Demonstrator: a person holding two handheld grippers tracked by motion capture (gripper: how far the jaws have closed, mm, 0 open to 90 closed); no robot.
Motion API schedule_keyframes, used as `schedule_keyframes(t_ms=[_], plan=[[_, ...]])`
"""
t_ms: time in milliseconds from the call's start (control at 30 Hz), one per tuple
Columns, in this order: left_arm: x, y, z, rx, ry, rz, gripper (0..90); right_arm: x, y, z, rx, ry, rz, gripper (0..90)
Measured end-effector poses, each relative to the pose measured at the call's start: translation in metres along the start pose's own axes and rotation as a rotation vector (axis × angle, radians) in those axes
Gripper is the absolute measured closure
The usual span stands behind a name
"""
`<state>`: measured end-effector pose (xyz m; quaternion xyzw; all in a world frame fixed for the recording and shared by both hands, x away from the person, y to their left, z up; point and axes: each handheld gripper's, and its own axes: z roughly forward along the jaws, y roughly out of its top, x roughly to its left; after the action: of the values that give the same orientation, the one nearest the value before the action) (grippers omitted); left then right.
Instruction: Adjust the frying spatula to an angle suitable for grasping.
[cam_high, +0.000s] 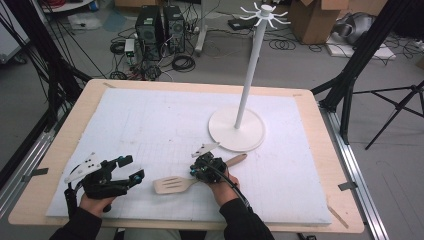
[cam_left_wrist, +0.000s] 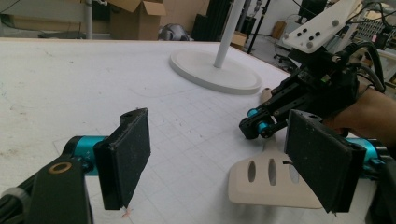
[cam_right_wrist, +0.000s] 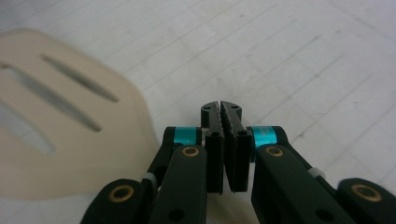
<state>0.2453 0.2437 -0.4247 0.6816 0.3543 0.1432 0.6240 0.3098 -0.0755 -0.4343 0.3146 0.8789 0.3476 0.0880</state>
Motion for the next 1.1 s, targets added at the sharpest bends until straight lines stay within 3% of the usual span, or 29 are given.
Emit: schedule_keyframes(t_ms=[100, 167, 333, 633, 700, 733, 767, 967, 1067, 1100], plan=[[0.0, 0.0, 0.0, 0.004, -0.003, 0.004, 22.9, 0.007, -0.001, -0.001, 0.014, 0.079, -0.04, 89.1], [-0.001, 0.0, 0.001, 0.003, -0.003, 0.003, 22.9, 0.008, -0.001, -0.001, 0.015, 0.078, -0.053, 89.1], [0.0, 0.0, 0.001, 0.003, -0.002, 0.001, 22.9, 0.005, -0.004, -0.006, 0.011, 0.154, -0.055, 89.1], [-0.001, 0.0, 0.001, 0.008, -0.001, 0.005, 22.9, 0.004, -0.007, -0.01, 0.014, 0.196, -0.058, 89.1], [-0.001, 0.0, 0.001, 0.007, 0.001, 0.002, 23.0, 0.007, -0.008, -0.007, 0.036, 0.236, -0.078, 89.2], [-0.001, 0.0, 0.001, 0.007, 0.001, 0.002, 22.9, 0.007, -0.008, -0.007, 0.036, 0.236, -0.078, 89.2], [-0.001, 0.0, 0.001, 0.006, 0.002, 0.003, 22.9, 0.011, -0.008, -0.006, 0.04, 0.228, -0.107, 89.1], [-0.001, 0.0, 0.0, 0.005, 0.0, 0.0, 23.0, 0.011, -0.009, -0.007, 0.013, 0.198, -0.087, 86.6], [0.0, 0.0, 0.0, 0.007, 0.003, 0.001, 23.0, 0.007, -0.01, -0.014, -0.041, 0.186, -0.071, 83.7], [0.0, 0.0, 0.0, 0.006, 0.003, 0.002, 23.0, 0.004, -0.011, -0.022, -0.087, 0.167, -0.054, 81.0]])
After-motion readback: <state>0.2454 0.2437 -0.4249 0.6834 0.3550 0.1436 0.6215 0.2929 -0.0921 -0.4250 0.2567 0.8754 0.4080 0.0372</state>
